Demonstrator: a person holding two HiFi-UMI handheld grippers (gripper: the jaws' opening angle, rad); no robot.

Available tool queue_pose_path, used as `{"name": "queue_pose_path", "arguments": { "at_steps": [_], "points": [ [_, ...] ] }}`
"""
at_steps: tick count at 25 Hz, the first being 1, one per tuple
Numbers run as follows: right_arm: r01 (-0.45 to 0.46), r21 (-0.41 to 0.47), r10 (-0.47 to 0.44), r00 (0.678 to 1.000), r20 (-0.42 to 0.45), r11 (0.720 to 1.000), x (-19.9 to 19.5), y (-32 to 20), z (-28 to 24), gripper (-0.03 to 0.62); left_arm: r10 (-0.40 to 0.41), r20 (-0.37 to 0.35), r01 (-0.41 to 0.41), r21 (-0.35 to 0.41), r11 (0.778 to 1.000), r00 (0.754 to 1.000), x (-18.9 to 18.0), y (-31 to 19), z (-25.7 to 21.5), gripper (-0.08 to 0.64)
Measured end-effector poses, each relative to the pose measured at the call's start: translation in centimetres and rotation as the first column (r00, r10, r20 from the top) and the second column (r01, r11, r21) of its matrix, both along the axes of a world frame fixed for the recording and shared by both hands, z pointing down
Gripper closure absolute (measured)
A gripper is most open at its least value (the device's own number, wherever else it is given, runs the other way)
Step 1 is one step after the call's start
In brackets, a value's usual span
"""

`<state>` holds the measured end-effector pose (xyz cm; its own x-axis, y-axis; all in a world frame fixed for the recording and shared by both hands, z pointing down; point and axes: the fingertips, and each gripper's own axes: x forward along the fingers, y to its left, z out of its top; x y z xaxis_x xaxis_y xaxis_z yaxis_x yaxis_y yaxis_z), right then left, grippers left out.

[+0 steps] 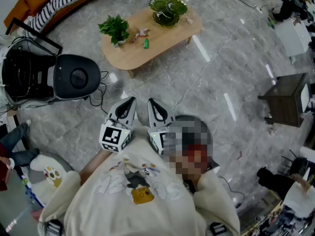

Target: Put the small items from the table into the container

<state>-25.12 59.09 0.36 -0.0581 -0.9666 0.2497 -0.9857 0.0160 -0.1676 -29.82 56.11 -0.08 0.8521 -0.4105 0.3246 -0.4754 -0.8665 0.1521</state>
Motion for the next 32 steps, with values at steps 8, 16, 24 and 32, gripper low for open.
{"name": "queue_pose_path", "arguments": {
  "at_steps": [8, 16, 24, 32],
  "points": [
    [0.008, 0.02, -0.007, 1.0, -0.015, 1.0, -0.6, -0.6, -0.6, 0.586, 0.004, -0.002, -0.004, 0.016, 1.0, 1.0, -0.4, -0.4, -0.5, 0.551],
    [0.008, 0.033, -0.008, 1.0, -0.009, 0.999, -1.7, -1.1, -0.8, 0.586, 0.014, -0.014, -0.014, 0.012, 1.0, 1.0, -1.3, -1.0, -0.6, 0.551],
    [-0.023, 0.029, 0.023, 1.0, -0.001, 0.999, -3.2, -2.5, -0.8, 0.586, 0.008, -0.026, -0.008, -0.017, 1.0, 1.0, -3.4, -2.8, -0.3, 0.551],
    [-0.028, 0.021, 0.028, 1.0, -0.001, 0.999, -6.6, -5.0, -0.1, 0.586, 0.004, -0.054, -0.005, -0.014, 1.0, 0.999, -7.4, -5.5, -0.4, 0.551]
  ]
}}
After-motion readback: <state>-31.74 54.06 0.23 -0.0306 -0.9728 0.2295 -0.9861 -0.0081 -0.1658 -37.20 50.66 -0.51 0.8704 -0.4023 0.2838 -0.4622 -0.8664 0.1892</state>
